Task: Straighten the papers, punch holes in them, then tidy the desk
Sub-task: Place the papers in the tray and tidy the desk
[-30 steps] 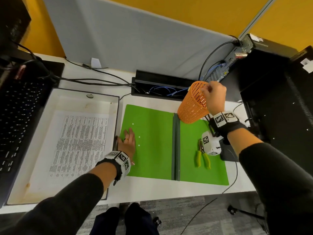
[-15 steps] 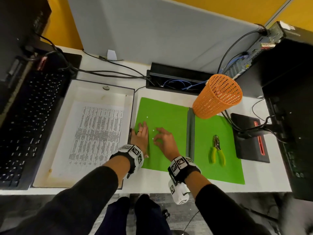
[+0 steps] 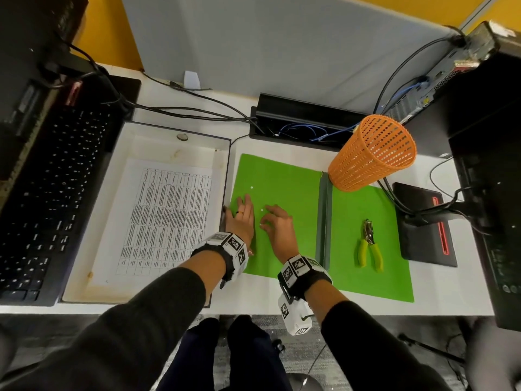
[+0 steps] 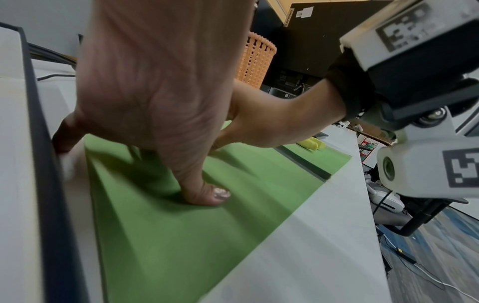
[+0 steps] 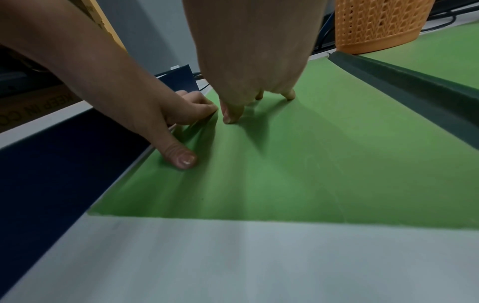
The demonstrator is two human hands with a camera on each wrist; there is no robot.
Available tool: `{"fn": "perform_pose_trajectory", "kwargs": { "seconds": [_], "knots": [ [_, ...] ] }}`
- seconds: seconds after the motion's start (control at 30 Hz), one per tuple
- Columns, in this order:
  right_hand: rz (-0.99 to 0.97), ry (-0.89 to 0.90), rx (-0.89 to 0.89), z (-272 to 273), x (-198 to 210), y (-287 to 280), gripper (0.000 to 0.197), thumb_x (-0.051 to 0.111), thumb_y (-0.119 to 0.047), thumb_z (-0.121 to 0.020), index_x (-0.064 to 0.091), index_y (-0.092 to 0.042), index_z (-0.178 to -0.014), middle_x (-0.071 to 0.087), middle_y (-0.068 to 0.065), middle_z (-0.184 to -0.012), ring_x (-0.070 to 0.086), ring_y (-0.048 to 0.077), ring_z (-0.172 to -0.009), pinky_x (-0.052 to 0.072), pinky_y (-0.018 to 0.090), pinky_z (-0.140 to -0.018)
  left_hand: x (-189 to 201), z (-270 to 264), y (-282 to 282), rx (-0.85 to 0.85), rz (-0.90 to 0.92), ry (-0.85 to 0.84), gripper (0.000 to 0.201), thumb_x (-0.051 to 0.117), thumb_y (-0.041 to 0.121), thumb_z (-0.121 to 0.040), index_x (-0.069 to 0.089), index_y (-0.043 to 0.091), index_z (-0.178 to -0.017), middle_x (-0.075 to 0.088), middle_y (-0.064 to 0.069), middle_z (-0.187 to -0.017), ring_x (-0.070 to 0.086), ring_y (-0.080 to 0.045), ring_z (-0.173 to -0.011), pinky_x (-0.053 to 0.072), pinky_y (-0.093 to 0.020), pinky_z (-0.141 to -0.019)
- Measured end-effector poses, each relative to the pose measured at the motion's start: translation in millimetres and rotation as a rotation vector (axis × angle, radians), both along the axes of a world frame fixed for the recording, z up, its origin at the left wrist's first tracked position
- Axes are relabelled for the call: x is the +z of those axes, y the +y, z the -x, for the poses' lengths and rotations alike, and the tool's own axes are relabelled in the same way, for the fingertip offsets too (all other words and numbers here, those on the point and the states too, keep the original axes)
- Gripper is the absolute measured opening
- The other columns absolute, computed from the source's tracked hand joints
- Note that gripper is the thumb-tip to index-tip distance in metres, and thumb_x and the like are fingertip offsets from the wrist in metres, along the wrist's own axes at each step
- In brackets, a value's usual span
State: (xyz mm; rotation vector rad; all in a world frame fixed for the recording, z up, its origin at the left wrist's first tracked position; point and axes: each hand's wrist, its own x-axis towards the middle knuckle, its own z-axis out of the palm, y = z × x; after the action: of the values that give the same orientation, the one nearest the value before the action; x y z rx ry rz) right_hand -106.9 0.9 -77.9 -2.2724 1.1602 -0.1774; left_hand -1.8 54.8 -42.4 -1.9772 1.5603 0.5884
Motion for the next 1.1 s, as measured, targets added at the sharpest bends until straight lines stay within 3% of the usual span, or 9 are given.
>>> {"fn": "perform_pose_trajectory", "kwargs": {
  "seconds": [0.3,0.47,0.63,0.87,1.1],
  "knots": [
    [0.008,0.126,0.034,-4,16,6,0.015,0.055,-0.01,-0.089,0.065,-0.005,-0.1,0.044,0.008,-0.143,0.024,0.027,-0.14,0.014,0.06,-0.112,0,1,-1,-0.003,-0.013,-0.009,0.128,0.064,0.062,-0.075,-0.019,-0.004,-0.146,-0.021,-0.023,-0.154,-0.008,-0.038,-0.145,0.017,-0.055,-0.113],
    [0.026,0.219,0.067,-6,14,6,0.013,0.055,-0.002,-0.087,0.062,-0.006,-0.097,0.038,0.006,-0.147,0.02,0.029,-0.141,0.014,0.067,-0.109,0,1,-3,0.003,-0.026,-0.007,0.129,0.065,0.061,-0.074,-0.02,-0.004,-0.146,-0.022,-0.023,-0.154,-0.009,-0.038,-0.145,0.017,-0.056,-0.114],
    [0.062,0.266,0.072,-9,11,11,0.024,0.057,0.01,-0.08,0.059,-0.006,-0.098,0.034,0.009,-0.148,0.017,0.031,-0.141,0.015,0.072,-0.106,0,1,-2,-0.002,-0.032,-0.005,0.13,0.065,0.062,-0.074,-0.02,-0.003,-0.146,-0.023,-0.023,-0.154,-0.01,-0.038,-0.145,0.017,-0.056,-0.114],
    [0.011,0.127,0.005,-4,15,9,0.012,0.056,-0.006,-0.088,0.063,-0.004,-0.098,0.043,0.01,-0.142,0.026,0.027,-0.14,0.015,0.066,-0.109,0,1,-2,-0.003,-0.024,-0.006,0.13,0.065,0.062,-0.074,-0.02,-0.004,-0.146,-0.022,-0.024,-0.154,-0.009,-0.039,-0.145,0.017,-0.056,-0.114],
    [0.0,0.111,-0.009,-4,11,8,0.012,0.057,-0.007,-0.087,0.065,-0.004,-0.096,0.045,0.01,-0.142,0.026,0.027,-0.14,0.014,0.066,-0.109,-1,1,-2,-0.001,-0.025,-0.012,0.13,0.065,0.062,-0.073,-0.02,-0.005,-0.145,-0.022,-0.024,-0.154,-0.009,-0.038,-0.145,0.017,-0.056,-0.113]
  ]
}}
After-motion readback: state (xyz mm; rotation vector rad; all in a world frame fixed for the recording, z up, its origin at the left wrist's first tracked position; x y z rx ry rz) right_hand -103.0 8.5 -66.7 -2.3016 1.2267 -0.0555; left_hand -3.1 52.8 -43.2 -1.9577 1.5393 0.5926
